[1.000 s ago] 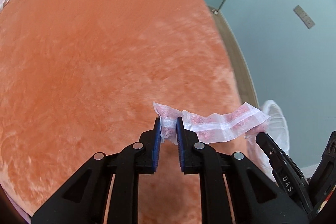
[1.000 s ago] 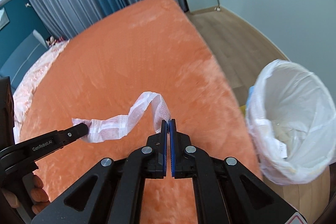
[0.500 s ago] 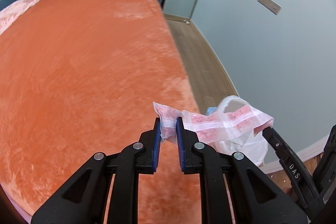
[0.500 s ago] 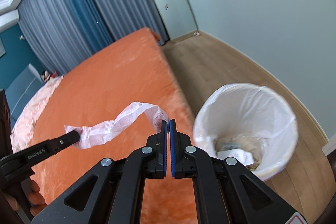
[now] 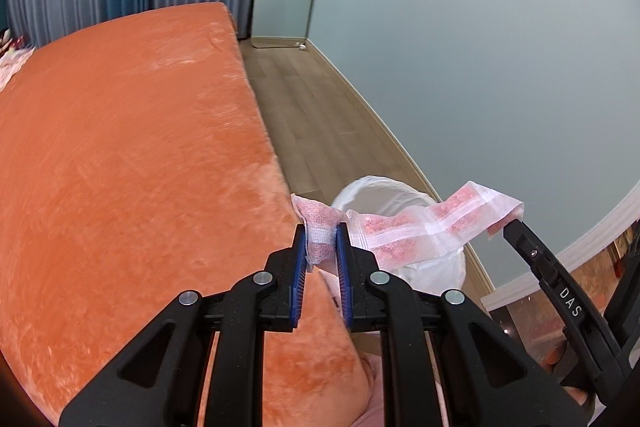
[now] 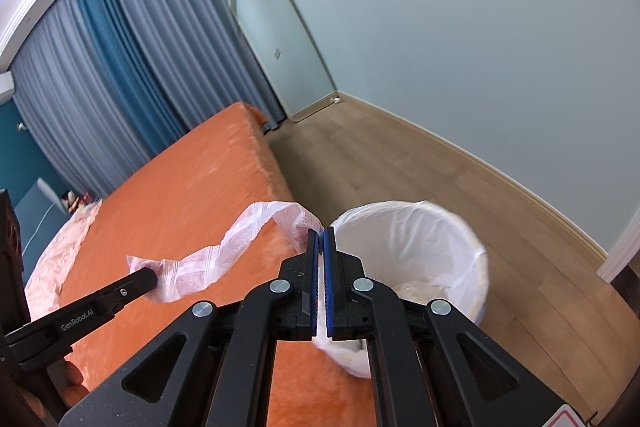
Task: Collect trash
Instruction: 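Carry the wrapper strip in the left tool over the white bin, then open the left tool over the bin to drop the wrapper strip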
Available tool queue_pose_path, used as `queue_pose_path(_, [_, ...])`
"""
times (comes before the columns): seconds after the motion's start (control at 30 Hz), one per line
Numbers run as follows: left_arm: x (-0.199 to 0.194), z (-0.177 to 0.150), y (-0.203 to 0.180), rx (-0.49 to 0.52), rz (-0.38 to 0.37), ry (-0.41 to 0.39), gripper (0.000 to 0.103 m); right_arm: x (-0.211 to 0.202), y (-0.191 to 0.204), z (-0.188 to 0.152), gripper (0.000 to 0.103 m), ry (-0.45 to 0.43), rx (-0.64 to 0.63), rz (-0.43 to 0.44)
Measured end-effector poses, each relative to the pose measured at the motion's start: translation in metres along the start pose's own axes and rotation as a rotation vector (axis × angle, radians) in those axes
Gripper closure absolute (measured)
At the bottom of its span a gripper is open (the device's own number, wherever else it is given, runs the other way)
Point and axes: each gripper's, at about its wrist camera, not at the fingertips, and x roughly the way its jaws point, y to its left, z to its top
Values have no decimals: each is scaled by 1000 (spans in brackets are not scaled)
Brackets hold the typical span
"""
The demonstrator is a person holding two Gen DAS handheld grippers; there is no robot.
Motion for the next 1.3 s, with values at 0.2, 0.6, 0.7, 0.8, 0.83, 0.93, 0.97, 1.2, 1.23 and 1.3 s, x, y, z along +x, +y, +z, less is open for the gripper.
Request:
queue_pose_path(0.2, [13,2,-31,57,-25,18,89,-6,-24,9,100,-21,25,-33])
queue_pose_path(0.6, [33,10,-70,114,-46,25,87,-10,-51,14,100,-41,46,-86])
queue_pose_path(0.7, [39,12,-80,126,-48,27,87,-10,-52,14,100,-41,44,-89])
queue_pose_path(0.8, [43,12,-86,142,-49,29,87,-9,-53,15,100,-44,43,-93])
queue_pose_path(0.83, [43,12,-87,142,-47,29,84,-9,-54,15,100,-43,42,-95])
queue_pose_path(0.93, [45,12,-89,143,-46,26,81,-10,-51,12,100,-39,38,-97])
queue_pose_path(0.97, [46,12,-90,146,-46,27,81,-8,-51,12,100,-36,34,-98])
queue_pose_path(1.2, [48,13,-92,149,-34,25,70,-1,-38,10,100,-20,-11,-97])
queue_pose_path(1.23, [49,13,-91,146,-30,23,65,1,-36,10,99,-14,-16,-96])
queue_pose_path(1.3, [49,13,-90,143,-23,21,61,4,-32,10,96,-6,-26,-90])
